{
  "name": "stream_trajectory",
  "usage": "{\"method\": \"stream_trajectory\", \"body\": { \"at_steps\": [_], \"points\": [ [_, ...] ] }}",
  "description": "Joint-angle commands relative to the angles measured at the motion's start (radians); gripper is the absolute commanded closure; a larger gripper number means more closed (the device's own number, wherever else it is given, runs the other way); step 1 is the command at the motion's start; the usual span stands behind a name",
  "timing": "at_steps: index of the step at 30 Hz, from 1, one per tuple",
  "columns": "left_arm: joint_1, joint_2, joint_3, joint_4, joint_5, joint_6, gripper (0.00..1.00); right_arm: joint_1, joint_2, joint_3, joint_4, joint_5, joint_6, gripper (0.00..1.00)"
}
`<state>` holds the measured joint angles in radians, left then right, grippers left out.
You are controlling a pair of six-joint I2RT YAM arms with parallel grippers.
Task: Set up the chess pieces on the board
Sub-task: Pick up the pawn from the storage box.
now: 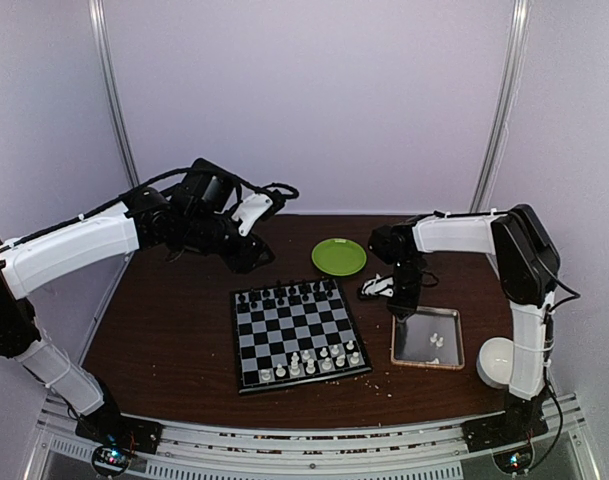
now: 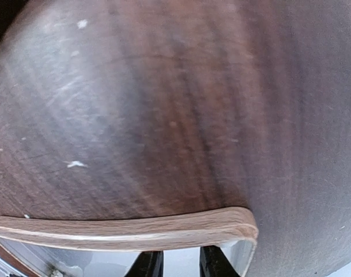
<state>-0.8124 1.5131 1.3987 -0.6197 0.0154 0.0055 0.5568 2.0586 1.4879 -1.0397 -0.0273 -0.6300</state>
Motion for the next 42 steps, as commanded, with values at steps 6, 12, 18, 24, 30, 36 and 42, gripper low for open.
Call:
{"method": "stream_trajectory", "body": {
  "at_steps": [6, 12, 18, 24, 30, 36, 42],
  "points": [
    [-0.001, 0.015, 0.026, 0.025, 0.015, -0.001, 0.55, 0.028, -0.052, 0.0, -0.082, -0.016, -0.038, 0.78],
    [-0.003, 0.018, 0.028, 0.024, 0.023, -0.003, 0.55, 0.018, -0.109, 0.004, -0.059, 0.058, -0.032, 0.78],
    [-0.002, 0.021, 0.028, 0.024, 0.028, -0.004, 0.55, 0.015, -0.074, 0.005, -0.013, 0.099, -0.023, 0.71],
    [-0.001, 0.024, 0.028, 0.023, 0.034, -0.004, 0.55, 0.016, -0.031, 0.009, 0.027, 0.154, -0.02, 0.67],
    [-0.001, 0.027, 0.028, 0.023, 0.041, -0.006, 0.55, 0.015, 0.004, 0.036, 0.019, 0.151, -0.026, 0.66],
    [-0.002, 0.037, 0.029, 0.022, 0.043, -0.006, 0.55, 0.015, 0.044, 0.07, -0.016, 0.117, -0.042, 0.68],
    [-0.001, 0.045, 0.031, 0.018, 0.043, -0.004, 0.55, 0.016, 0.068, 0.092, -0.055, 0.046, -0.06, 0.75]
  ]
}}
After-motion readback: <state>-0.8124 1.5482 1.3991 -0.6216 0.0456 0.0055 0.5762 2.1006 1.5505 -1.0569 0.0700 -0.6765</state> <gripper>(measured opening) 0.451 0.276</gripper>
